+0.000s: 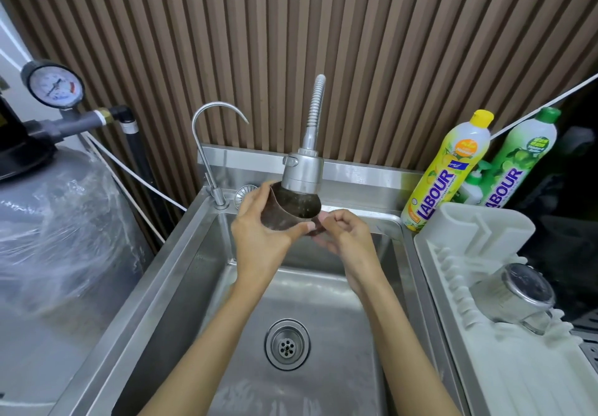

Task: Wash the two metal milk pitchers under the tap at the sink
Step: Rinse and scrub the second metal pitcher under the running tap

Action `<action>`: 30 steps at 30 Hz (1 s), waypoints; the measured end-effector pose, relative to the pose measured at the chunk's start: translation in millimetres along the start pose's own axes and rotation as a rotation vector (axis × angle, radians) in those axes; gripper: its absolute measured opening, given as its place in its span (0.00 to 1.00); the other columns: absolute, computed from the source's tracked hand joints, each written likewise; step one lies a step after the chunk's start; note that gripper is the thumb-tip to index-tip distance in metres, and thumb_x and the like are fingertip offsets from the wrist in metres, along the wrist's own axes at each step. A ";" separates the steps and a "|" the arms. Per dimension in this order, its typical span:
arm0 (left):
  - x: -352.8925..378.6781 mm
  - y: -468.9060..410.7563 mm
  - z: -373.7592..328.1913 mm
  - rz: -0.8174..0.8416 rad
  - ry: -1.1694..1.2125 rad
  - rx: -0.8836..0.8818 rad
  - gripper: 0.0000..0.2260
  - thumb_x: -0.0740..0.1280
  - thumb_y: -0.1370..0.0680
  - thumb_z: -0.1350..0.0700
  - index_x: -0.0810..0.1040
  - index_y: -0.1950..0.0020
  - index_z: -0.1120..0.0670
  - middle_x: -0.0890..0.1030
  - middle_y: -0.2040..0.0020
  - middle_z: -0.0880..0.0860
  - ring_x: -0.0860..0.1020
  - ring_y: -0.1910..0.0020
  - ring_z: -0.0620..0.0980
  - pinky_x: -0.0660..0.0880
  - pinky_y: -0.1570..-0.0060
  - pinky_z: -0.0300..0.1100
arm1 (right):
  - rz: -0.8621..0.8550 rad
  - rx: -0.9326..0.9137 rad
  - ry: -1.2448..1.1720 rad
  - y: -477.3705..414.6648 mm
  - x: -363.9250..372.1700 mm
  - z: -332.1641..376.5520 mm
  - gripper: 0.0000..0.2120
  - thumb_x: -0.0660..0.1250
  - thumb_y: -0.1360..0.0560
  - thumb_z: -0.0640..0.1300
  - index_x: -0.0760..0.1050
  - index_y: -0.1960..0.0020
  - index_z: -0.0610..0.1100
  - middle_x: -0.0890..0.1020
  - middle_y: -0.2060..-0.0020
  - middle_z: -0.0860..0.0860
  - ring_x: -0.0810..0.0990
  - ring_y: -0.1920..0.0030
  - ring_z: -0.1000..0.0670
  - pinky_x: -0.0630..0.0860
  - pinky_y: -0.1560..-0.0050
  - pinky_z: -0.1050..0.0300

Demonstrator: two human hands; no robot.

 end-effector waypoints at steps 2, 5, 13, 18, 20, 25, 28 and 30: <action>-5.3 -0.7 -1.4 -0.018 -0.039 0.003 0.31 0.82 0.43 0.53 0.79 0.42 0.54 0.76 0.49 0.48 0.75 0.52 0.42 0.69 0.51 0.23 | 0.007 0.014 0.049 4.3 0.1 0.2 0.08 0.65 0.24 0.42 0.74 0.58 0.39 0.83 0.61 0.43 0.83 0.58 0.49 0.81 0.59 0.59; -9.8 1.3 2.1 -0.042 -0.035 -0.071 0.28 0.82 0.43 0.48 0.78 0.47 0.51 0.76 0.51 0.47 0.75 0.53 0.41 0.69 0.54 0.22 | 0.003 0.022 0.121 9.1 -4.1 8.7 0.09 0.68 0.25 0.45 0.76 0.59 0.39 0.85 0.62 0.45 0.85 0.61 0.51 0.81 0.64 0.57; 27.4 13.3 40.7 0.248 0.273 -0.458 0.18 0.79 0.37 0.55 0.82 0.50 0.58 0.85 0.57 0.49 0.81 0.61 0.38 0.70 0.63 0.21 | -0.259 -0.181 0.789 20.5 -24.0 68.8 0.14 0.71 0.29 0.52 0.74 0.66 0.43 0.83 0.66 0.46 0.82 0.59 0.44 0.79 0.56 0.46; 51.3 18.7 37.4 0.343 0.471 -0.466 0.21 0.75 0.34 0.67 0.80 0.43 0.57 0.85 0.51 0.49 0.82 0.53 0.39 0.72 0.55 0.26 | -0.268 -0.288 0.883 32.3 -18.4 82.0 0.09 0.68 0.26 0.47 0.72 0.61 0.44 0.77 0.67 0.49 0.75 0.62 0.47 0.68 0.65 0.56; 52.8 11.5 34.5 0.310 0.503 -0.415 0.24 0.74 0.35 0.71 0.78 0.42 0.57 0.84 0.49 0.51 0.82 0.51 0.42 0.75 0.53 0.28 | -0.233 -0.265 0.731 25.0 -21.3 69.4 0.09 0.68 0.26 0.43 0.70 0.63 0.46 0.79 0.64 0.50 0.78 0.61 0.47 0.71 0.64 0.57; 33.4 -6.8 20.4 0.167 0.446 -0.218 0.32 0.74 0.39 0.75 0.75 0.41 0.50 0.80 0.43 0.50 0.78 0.46 0.40 0.73 0.43 0.32 | -0.073 -0.174 0.270 6.7 -13.4 38.7 0.07 0.66 0.25 0.34 0.69 0.60 0.39 0.82 0.52 0.52 0.80 0.60 0.67 0.72 0.59 0.75; 16.9 -12.7 10.8 0.121 0.275 -0.101 0.35 0.78 0.40 0.69 0.73 0.39 0.46 0.77 0.43 0.46 0.76 0.45 0.35 0.70 0.44 0.29 | -0.012 -0.121 0.132 0.1 -4.7 23.0 0.08 0.66 0.25 0.37 0.70 0.61 0.41 0.82 0.55 0.52 0.80 0.57 0.65 0.74 0.51 0.68; 6.8 -14.0 4.6 0.095 0.154 -0.059 0.34 0.81 0.41 0.62 0.74 0.38 0.49 0.76 0.45 0.46 0.75 0.48 0.34 0.69 0.47 0.25 | 0.006 -0.097 0.064 -2.1 -0.2 16.4 0.08 0.67 0.25 0.39 0.71 0.62 0.42 0.82 0.60 0.47 0.81 0.57 0.56 0.76 0.50 0.62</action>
Point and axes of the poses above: each hand's wrist, its own y-axis away from the middle knuckle, its own x-axis out of the palm, z = x × y, the point moved 9 cm from there along -y, towards the middle knuckle
